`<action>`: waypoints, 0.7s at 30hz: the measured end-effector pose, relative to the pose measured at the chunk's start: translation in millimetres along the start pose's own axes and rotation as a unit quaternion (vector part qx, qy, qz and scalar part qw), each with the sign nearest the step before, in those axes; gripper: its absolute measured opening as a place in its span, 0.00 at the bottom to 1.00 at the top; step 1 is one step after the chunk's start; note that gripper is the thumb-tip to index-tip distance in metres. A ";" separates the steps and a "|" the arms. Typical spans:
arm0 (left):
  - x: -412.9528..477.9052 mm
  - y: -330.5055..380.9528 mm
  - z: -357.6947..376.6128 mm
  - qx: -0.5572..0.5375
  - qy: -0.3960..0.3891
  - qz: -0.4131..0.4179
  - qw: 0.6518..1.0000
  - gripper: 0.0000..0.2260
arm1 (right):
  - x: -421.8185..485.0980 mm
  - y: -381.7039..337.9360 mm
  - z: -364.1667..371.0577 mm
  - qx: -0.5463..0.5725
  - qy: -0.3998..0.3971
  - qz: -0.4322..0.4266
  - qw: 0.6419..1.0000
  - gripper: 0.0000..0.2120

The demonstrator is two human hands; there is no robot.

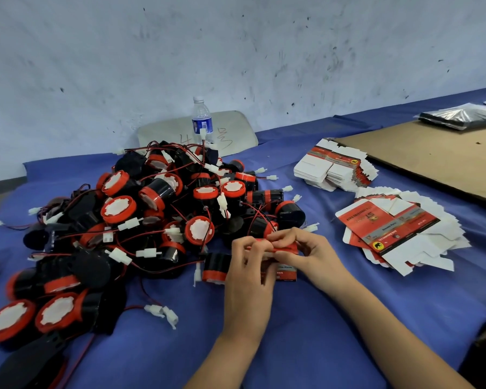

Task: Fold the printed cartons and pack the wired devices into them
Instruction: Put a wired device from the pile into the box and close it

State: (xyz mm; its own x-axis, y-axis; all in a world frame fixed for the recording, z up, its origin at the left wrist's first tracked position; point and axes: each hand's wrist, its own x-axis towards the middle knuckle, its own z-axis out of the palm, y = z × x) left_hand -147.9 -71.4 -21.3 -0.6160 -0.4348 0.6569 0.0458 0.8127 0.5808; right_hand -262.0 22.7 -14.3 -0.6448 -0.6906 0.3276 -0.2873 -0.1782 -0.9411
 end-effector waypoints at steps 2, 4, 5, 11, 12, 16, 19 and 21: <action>-1.2 1.6 -0.1 0.017 0.008 -0.003 1.000 0.21 | 0.7 0.7 -1.4 -0.005 -0.017 0.006 1.000 0.12; -2.5 1.3 0.0 0.036 0.017 -0.003 0.999 0.20 | 1.2 2.1 -2.9 0.000 -0.028 0.012 1.000 0.13; -2.6 0.1 -0.2 0.033 0.019 -0.004 0.999 0.18 | 1.2 2.5 -3.6 0.001 -0.031 0.015 0.999 0.12; 0.1 -1.9 -6.6 -0.036 -0.008 -0.021 0.999 0.07 | 1.2 5.6 -8.7 0.004 -0.062 0.009 0.998 0.06; 0.3 -2.0 -6.8 -0.036 -0.012 -0.024 0.999 0.06 | 0.7 5.2 -9.9 0.008 -0.070 0.014 0.997 0.06; 1.5 -3.0 -7.0 -0.032 -0.022 -0.033 0.999 0.05 | -3.0 2.3 -12.4 0.000 -0.072 0.031 0.997 0.07; 2.1 -3.4 -7.5 -0.040 -0.021 -0.035 0.998 0.06 | -4.6 1.3 -11.4 -0.001 -0.073 0.030 0.997 0.05; 2.8 -2.8 -7.9 -0.058 -0.009 -0.041 0.997 0.08 | -3.8 1.2 -11.7 0.011 -0.065 0.039 0.997 0.06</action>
State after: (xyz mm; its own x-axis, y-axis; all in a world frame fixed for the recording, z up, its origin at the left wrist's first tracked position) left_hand -143.5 -77.9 -17.3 -0.6348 -0.4898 0.5976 0.0858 0.7239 0.6845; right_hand -268.2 33.3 -15.7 -0.5662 -0.7881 0.2413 -0.2238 -0.1347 -0.9653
